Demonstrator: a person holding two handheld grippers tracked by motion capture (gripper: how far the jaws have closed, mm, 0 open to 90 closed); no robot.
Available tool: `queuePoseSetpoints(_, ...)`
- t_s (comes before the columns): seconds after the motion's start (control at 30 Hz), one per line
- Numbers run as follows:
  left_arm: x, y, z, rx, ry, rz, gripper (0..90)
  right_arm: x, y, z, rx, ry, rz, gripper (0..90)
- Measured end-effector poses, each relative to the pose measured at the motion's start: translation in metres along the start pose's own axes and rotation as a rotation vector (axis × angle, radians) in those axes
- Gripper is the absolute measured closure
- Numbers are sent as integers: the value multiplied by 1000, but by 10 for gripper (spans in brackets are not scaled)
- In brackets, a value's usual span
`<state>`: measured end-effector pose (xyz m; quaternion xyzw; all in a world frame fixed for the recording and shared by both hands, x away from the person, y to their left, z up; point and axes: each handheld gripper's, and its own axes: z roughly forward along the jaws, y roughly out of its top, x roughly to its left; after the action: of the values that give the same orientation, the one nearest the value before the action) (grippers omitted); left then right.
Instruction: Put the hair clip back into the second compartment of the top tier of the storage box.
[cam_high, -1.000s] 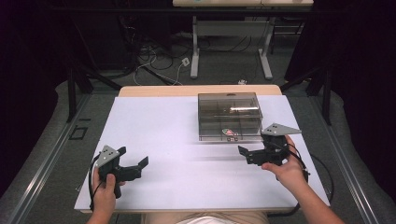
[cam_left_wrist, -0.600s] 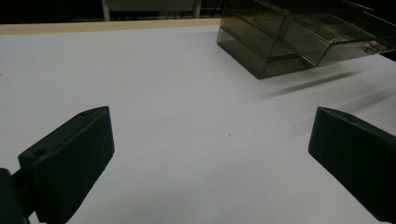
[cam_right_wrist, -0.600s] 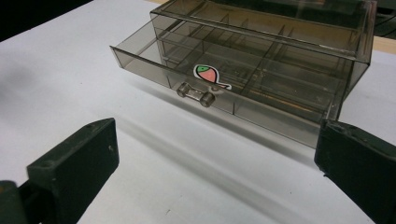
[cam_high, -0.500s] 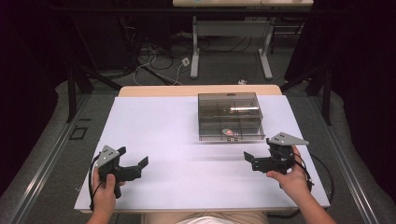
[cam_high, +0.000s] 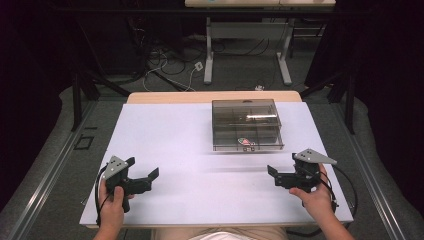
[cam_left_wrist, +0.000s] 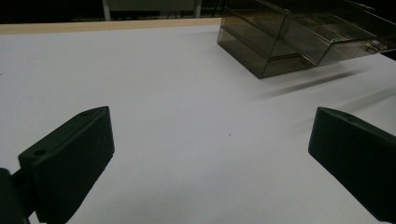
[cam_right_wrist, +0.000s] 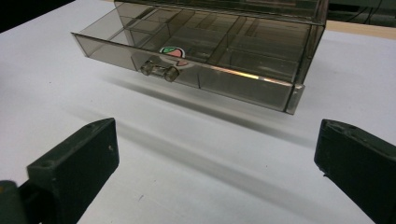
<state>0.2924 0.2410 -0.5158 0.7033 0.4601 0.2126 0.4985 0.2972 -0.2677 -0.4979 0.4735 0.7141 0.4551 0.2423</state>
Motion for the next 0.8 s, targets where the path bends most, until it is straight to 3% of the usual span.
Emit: queuePoseSetpoints(0.8,0,0,1,3,-3,0,5,-14,-27,8,-21,-60,69,0)
